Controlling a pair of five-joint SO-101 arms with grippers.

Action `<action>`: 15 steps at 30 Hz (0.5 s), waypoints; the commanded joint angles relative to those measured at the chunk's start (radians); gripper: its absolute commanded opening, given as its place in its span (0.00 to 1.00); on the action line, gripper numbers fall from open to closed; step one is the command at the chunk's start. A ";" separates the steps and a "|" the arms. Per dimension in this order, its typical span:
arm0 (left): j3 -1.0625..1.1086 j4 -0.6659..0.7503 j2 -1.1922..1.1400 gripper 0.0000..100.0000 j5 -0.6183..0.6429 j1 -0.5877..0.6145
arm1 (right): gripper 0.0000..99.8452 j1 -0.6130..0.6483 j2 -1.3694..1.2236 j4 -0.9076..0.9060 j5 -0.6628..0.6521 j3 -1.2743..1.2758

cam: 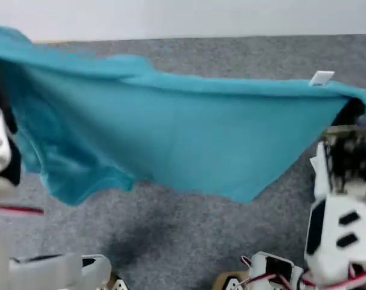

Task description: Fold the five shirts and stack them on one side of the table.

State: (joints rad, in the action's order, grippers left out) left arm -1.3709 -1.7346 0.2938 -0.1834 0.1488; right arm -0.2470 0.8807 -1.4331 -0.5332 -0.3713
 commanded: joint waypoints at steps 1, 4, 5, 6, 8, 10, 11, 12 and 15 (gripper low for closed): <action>0.079 -0.020 0.086 0.01 -0.023 0.009 | 0.01 -0.024 0.050 0.027 -0.057 -0.063; 0.179 -0.020 0.175 0.01 -0.025 0.009 | 0.01 -0.027 0.099 0.027 -0.100 -0.063; 0.211 -0.020 0.206 0.01 -0.025 0.009 | 0.01 -0.027 0.117 0.027 -0.115 -0.063; 0.245 -0.020 0.235 0.01 -0.031 0.009 | 0.01 -0.028 0.133 0.025 -0.130 -0.063; 0.314 -0.020 0.298 0.01 -0.057 0.009 | 0.01 -0.028 0.160 0.016 -0.161 -0.063; 0.390 -0.020 0.364 0.01 -0.071 0.009 | 0.01 -0.028 0.179 0.005 -0.189 -0.061; 0.435 -0.020 0.394 0.01 -0.075 0.009 | 0.01 -0.028 0.185 -0.008 -0.206 -0.061; 0.483 -0.020 0.423 0.01 -0.084 0.009 | 0.01 -0.028 0.188 -0.028 -0.221 -0.060; 0.638 -0.018 0.503 0.01 -0.117 0.009 | 0.01 -0.028 0.179 -0.096 -0.239 -0.054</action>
State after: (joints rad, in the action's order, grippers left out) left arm -0.8600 -1.7346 0.7449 -0.2723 0.1488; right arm -0.2593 1.0694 -1.4853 -0.7511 -0.3744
